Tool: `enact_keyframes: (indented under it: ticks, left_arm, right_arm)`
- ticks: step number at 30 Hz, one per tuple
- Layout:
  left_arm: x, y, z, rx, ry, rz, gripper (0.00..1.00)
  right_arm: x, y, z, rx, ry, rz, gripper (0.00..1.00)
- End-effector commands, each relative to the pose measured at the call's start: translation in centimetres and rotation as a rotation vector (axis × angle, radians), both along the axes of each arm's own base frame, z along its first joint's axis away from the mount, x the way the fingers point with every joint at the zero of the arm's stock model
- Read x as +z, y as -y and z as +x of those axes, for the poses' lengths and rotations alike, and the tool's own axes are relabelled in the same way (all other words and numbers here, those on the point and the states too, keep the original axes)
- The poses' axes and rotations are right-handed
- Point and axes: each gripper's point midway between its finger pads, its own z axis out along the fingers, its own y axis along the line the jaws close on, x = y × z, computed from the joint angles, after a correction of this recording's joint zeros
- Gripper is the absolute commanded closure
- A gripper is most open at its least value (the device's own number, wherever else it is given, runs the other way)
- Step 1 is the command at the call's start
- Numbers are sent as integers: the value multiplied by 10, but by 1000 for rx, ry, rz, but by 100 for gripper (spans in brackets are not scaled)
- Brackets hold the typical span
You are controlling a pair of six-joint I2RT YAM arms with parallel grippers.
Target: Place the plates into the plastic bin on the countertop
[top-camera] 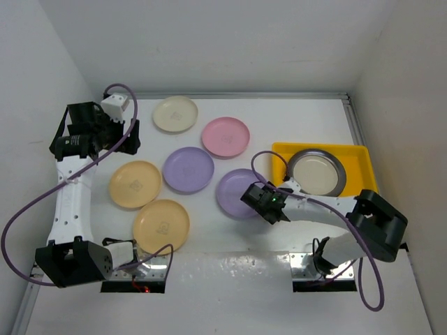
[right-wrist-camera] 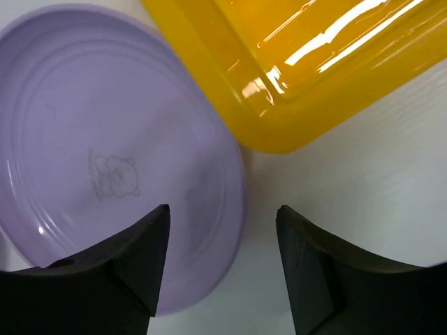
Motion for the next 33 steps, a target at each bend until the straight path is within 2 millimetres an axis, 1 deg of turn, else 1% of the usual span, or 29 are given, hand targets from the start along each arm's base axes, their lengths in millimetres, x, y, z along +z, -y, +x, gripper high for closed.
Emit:
enact_keyframes:
  ticks: [1, 2, 4, 5, 6, 7, 9, 12, 13, 14, 15, 16, 17, 18, 19, 20, 21, 22, 23, 24, 25, 26, 27, 28, 29, 30, 31, 32, 33]
  left_arm:
    - [12, -1, 0, -7, 53, 3, 0]
    - [12, -1, 0, -7, 53, 3, 0]
    - [12, -1, 0, -7, 53, 3, 0]
    - [12, -1, 0, -7, 53, 3, 0]
    - [12, -1, 0, -7, 53, 3, 0]
    - [14, -1, 2, -7, 62, 5, 0]
    - [11, -1, 3, -7, 53, 3, 0]
    - [10, -2, 7, -13, 54, 11, 0]
    - [6, -1, 9, -22, 42, 1, 0]
    - [6, -1, 9, -28, 44, 8, 0]
    - [-1, -2, 12, -28, 21, 3, 0]
    - [-4, -2, 14, -28, 12, 1, 0]
    - [-2, -2, 16, -28, 17, 2, 0]
    - [-4, 0, 18, -37, 8, 0, 0]
    - [2, 0, 19, -32, 21, -4, 0]
    - [0, 5, 24, -49, 12, -12, 0]
    - [1, 5, 26, -50, 21, -10, 0]
    - [-3, 8, 28, -60, 7, -13, 0]
    - [-8, 13, 33, -87, 0, -12, 0]
    - [-13, 13, 35, -87, -14, -15, 0]
    - [-17, 19, 40, -118, -19, -15, 0]
    - [-21, 22, 44, -136, -28, -9, 0]
    - [-39, 22, 50, -137, -78, -19, 0]
    - [-49, 27, 53, -144, -109, -31, 0]
    - [-54, 30, 59, -153, -125, -33, 2]
    - [-60, 36, 64, -170, -142, -35, 2]
    - [-77, 40, 72, -186, -187, -50, 2]
    - [-85, 49, 75, -211, -210, -58, 2]
    - [-93, 48, 80, -218, -227, -54, 2]
  right_arm:
    - [-12, -6, 15, -104, 60, 148, 40]
    - [-14, -11, 17, -85, 59, 164, 40]
    - [-24, -14, 23, -45, 44, 161, 54]
    - [-27, -15, 20, -20, 18, 152, 62]
    - [-30, -14, 17, -21, -2, 144, 80]
    - [-37, -13, 10, -31, -53, 133, 88]
    - [-42, -22, -2, 10, -109, 147, 100]
    - [-30, -33, -7, 126, -119, 101, 100]
    - [-22, -34, -6, 206, -102, 58, 100]
    - [-3, -38, -2, 285, -82, 6, 100]
    - [16, -34, 6, 321, 7, -79, 100]
    - [28, -32, 11, 322, 39, -103, 100]
    - [65, -18, 21, 274, 95, -117, 100]
    - [79, -5, 33, 225, 127, -118, 100]
    - [96, 4, 44, 198, 182, -122, 100]
    - [140, 14, 61, 198, 319, -65, 100]
    - [153, 30, 72, 156, 361, -62, 100]
    - [167, 46, 82, 118, 397, -43, 100]
    - [198, 62, 83, 130, 477, -51, 100]
    - [206, 104, 93, 12, 479, -90, 100]
    - [208, 121, 88, -6, 469, -107, 100]
    - [211, 141, 83, -13, 458, -168, 100]
    - [192, 180, 74, -71, 372, -260, 100]
    - [187, 197, 68, -56, 334, -314, 100]
    - [169, 209, 58, -47, 265, -355, 100]
    - [154, 223, 51, -37, 188, -353, 100]
    - [144, 226, 48, -30, 152, -294, 100]
    - [121, 224, 44, -5, 78, -222, 100]
    - [110, 234, 38, -31, 40, -189, 100]
